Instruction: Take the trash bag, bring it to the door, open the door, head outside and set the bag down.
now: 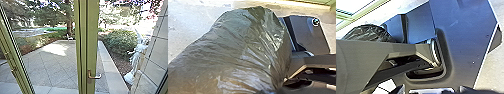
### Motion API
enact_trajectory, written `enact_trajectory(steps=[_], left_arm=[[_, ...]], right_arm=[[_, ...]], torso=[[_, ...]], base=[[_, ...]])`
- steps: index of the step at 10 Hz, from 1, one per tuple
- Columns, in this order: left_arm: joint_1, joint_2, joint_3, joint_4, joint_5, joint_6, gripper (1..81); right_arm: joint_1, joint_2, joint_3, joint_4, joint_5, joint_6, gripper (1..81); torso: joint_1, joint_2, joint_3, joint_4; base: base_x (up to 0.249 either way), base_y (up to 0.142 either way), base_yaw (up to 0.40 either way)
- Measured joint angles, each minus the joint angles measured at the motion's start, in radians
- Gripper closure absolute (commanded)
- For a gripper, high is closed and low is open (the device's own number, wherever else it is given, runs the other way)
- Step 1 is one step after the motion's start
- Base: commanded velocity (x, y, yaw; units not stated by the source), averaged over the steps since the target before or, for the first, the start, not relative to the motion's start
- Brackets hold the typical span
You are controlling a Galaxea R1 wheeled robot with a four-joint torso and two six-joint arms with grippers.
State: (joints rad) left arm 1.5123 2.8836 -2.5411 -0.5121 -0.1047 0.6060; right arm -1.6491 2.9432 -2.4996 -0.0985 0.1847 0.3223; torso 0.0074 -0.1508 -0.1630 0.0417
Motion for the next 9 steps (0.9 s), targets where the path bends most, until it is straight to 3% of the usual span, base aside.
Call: enact_trajectory(steps=[9], left_arm=[[0.001,0.000,0.000,0.001,0.000,0.000,81.1]], right_arm=[[0.000,0.001,-0.002,-0.003,-0.001,0.000,1.0]], torso=[[0.000,0.000,0.000,0.000]], base=[[0.000,0.000,0.243]])
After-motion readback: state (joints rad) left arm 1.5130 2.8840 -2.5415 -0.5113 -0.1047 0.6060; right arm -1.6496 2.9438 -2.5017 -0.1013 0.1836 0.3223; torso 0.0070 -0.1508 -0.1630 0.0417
